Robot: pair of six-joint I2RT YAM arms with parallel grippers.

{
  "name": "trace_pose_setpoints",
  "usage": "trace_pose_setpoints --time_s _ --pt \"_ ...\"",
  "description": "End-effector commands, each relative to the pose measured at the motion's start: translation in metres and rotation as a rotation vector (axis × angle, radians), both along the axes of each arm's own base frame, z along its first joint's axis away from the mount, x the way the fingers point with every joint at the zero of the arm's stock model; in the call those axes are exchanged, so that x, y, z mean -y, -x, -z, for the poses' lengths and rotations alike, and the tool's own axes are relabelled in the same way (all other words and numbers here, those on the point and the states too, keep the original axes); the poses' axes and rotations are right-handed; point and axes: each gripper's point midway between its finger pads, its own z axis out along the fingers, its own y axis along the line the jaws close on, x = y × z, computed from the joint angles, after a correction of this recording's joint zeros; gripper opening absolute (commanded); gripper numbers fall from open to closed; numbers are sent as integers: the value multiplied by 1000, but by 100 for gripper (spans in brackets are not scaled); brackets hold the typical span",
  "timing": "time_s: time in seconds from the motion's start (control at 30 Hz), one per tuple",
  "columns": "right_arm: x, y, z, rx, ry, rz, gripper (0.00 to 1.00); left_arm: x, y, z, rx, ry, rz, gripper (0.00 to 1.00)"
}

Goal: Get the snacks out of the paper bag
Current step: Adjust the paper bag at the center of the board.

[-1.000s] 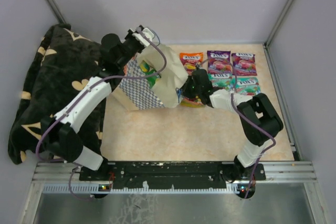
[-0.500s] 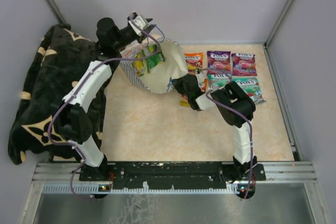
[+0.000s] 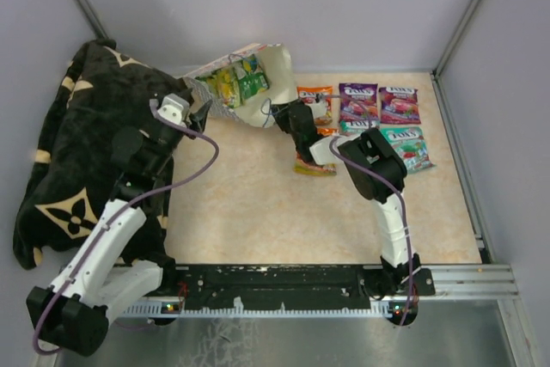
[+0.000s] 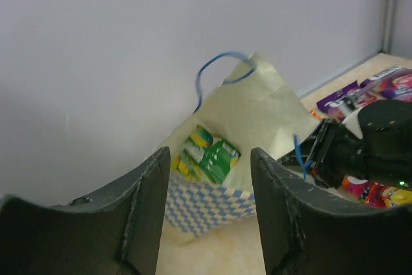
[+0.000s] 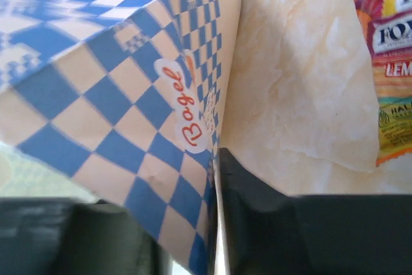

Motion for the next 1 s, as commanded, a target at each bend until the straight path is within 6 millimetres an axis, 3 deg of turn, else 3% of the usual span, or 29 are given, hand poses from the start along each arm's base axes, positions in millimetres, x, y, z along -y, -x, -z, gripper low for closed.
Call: trace_pose_setpoints --time_s 0.0,0.1,0.2,0.27,0.37,0.47,0.6,0.8,0.97 --pt "-6 6 -4 33 40 -10 44 -40 -22 63 -148 197 -241 60" --pt "-19 27 -4 45 112 -94 79 -41 -24 93 -235 269 -257 62" --pt "-40 54 -9 29 172 -238 98 -32 -32 110 -316 318 -240 68" --pt "-50 79 -9 -2 229 -341 99 -29 -39 118 -359 348 -242 72" --pt "-47 113 -5 -36 335 -425 99 -28 -39 113 -338 412 -230 74" --pt "-48 133 -3 -68 372 -503 99 -23 -37 112 -348 458 -199 75" --pt "-46 132 -6 -78 513 -554 99 -25 -50 129 -397 448 -245 75" --pt "-51 141 14 -123 569 -656 99 -48 -79 167 -437 424 -442 75" --pt "-44 155 28 -153 603 -694 99 -57 -87 187 -465 420 -516 71"
